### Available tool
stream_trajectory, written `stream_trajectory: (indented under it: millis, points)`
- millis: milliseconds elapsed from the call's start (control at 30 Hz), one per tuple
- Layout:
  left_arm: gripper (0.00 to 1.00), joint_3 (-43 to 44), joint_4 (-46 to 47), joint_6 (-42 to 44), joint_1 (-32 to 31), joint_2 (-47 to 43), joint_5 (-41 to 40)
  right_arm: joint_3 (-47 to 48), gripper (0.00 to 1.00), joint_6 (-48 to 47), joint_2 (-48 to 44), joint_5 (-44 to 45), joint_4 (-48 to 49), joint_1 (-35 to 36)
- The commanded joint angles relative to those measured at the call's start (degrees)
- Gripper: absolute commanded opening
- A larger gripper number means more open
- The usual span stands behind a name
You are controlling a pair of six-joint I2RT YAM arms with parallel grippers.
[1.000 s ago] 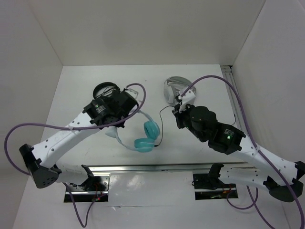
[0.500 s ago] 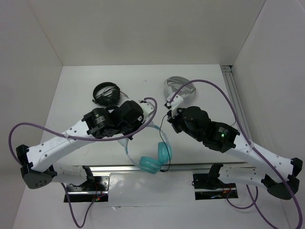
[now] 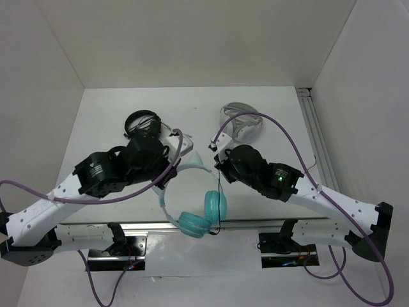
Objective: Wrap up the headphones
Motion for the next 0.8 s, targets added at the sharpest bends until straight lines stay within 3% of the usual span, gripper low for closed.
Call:
stream_trajectory:
  millis: [0,267,433,767]
  points:
    - [0.00,2.25,7.37,-1.00,-0.32,-4.84,3.45,-0.88,0.00,0.99,1.57,-1.74,4.96,0.52]
    - [0.00,6.03,6.86,-5.31,-0.32,-5.63,1.52,-1.94,0.00,1.51,1.05,-4.82,9.54,0.52]
    - [0.00,5.94,3.08,-7.06,-0.32,-1.86,-3.92,-0.89,0.00,2.13,-2.71,2.20,11.20,0.52]
    - [0.00,-0.04,2.46,-8.12,-0.32,3.16,2.03,4.12,0.00,-0.06,-0.97,8.71,7.96,0.00]
